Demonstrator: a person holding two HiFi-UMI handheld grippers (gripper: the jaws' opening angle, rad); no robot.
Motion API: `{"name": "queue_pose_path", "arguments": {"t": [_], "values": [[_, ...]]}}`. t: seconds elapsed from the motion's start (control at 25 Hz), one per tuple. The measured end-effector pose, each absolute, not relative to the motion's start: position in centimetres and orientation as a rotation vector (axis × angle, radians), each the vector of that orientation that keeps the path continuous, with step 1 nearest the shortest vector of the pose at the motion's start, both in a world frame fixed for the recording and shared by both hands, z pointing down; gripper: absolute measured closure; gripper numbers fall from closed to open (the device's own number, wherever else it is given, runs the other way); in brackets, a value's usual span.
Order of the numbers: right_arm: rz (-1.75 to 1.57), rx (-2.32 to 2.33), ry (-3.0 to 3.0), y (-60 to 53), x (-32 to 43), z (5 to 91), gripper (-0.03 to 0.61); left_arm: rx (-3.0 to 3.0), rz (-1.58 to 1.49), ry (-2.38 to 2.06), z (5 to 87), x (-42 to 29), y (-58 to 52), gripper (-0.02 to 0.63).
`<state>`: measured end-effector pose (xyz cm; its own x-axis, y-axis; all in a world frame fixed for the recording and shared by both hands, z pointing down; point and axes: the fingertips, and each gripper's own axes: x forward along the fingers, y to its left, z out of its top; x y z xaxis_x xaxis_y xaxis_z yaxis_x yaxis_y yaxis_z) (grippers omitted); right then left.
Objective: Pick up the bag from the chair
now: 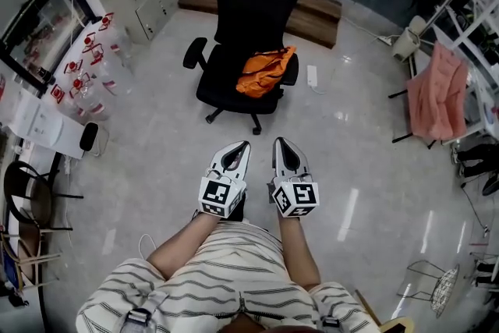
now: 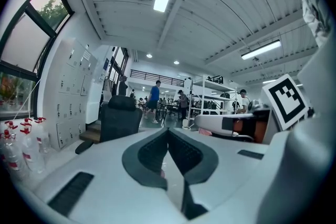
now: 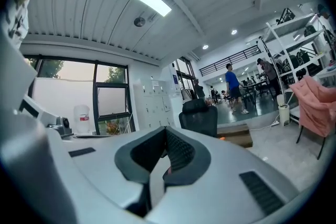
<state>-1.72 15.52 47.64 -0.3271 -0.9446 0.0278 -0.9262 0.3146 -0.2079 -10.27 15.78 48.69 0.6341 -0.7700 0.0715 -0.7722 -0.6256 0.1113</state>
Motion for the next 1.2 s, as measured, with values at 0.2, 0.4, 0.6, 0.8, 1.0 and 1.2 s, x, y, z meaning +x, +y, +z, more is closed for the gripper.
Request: {"name": "queue_pose_path", "arguments": {"t": [0.2,0.4,0.6,0.8,1.0,1.2], "values": [[-0.273,-1.764,2.468,11.7,-0.8,47.1,0.561,2.716,0.006,-1.29,48.1,-9.2,11.4,0.591],[-0.297,-1.769,2.474,7.9,-0.2,47.1,0.56,2.719,0.011,-1.266,47.6,-7.9,7.4,0.591],[-0.277,-1.771,2.483,4.4,0.2,46.2,0.561,2.725,0.001,-1.252,47.0,-6.9,3.7,0.591],[-0.269,-1.801,2.47,0.8,1.0,45.7,0.561,2.736,-0.004,-1.215,46.6,-6.1,0.0,0.591],[-0.249,-1.836,2.446,-2.4,1.9,45.0,0.561,2.748,-0.018,-1.191,46.2,-5.6,-3.3,0.591],[-0.231,-1.857,2.438,-5.4,2.1,44.8,0.56,2.768,-0.031,-1.16,45.7,-5.1,-7.0,0.591]]}}
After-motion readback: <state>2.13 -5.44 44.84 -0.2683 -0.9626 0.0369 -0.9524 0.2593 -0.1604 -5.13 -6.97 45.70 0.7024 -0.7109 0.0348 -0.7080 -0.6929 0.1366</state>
